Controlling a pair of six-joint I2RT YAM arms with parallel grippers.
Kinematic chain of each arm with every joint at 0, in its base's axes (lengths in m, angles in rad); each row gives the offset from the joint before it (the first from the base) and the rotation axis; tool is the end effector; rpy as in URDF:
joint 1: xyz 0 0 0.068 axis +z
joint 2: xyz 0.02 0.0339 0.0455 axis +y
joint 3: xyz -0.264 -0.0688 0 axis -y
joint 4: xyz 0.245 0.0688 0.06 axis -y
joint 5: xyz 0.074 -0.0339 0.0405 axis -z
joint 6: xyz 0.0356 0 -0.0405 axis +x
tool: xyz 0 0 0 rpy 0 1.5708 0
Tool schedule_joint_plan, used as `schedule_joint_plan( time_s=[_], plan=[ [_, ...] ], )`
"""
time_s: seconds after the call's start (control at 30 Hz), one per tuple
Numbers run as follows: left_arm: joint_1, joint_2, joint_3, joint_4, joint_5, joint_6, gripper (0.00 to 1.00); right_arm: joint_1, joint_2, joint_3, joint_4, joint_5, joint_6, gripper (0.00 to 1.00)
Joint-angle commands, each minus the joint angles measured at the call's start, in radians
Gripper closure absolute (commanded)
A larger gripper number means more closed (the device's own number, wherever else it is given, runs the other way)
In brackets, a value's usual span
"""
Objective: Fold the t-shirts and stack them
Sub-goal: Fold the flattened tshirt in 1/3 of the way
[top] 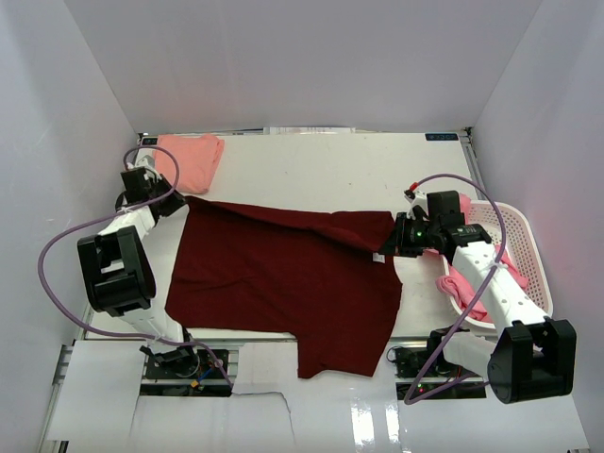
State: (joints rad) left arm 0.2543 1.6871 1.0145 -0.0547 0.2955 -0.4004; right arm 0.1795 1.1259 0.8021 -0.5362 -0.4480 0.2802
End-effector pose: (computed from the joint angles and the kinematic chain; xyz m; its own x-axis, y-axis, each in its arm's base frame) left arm 0.3514 0.0806 0.1982 -0.5808 -0.5363 -0.6124 -0.2786 0.8379 -0.4695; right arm 0.2206 0.0557 0.2503 -0.8380 0.1013 -0.5362 -0.2157 0.8412 0.4959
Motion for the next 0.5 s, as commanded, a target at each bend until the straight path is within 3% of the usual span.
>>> schedule_joint_plan(
  time_s=[0.0, 0.17, 0.47],
  plan=[
    [0.019, 0.009, 0.033, 0.024, 0.184, 0.011, 1.0, 0.003, 0.011, 0.008, 0.019, -0.037, -0.015, 0.92],
    [0.074, 0.109, 0.076, 0.035, 0.477, -0.005, 1.0, 0.003, 0.02, 0.012, 0.022, -0.057, -0.022, 0.92],
    [0.082, 0.144, 0.047, 0.047, 0.508, 0.071, 1.0, 0.002, 0.034, 0.023, 0.03, -0.089, -0.03, 0.92]
  ],
)
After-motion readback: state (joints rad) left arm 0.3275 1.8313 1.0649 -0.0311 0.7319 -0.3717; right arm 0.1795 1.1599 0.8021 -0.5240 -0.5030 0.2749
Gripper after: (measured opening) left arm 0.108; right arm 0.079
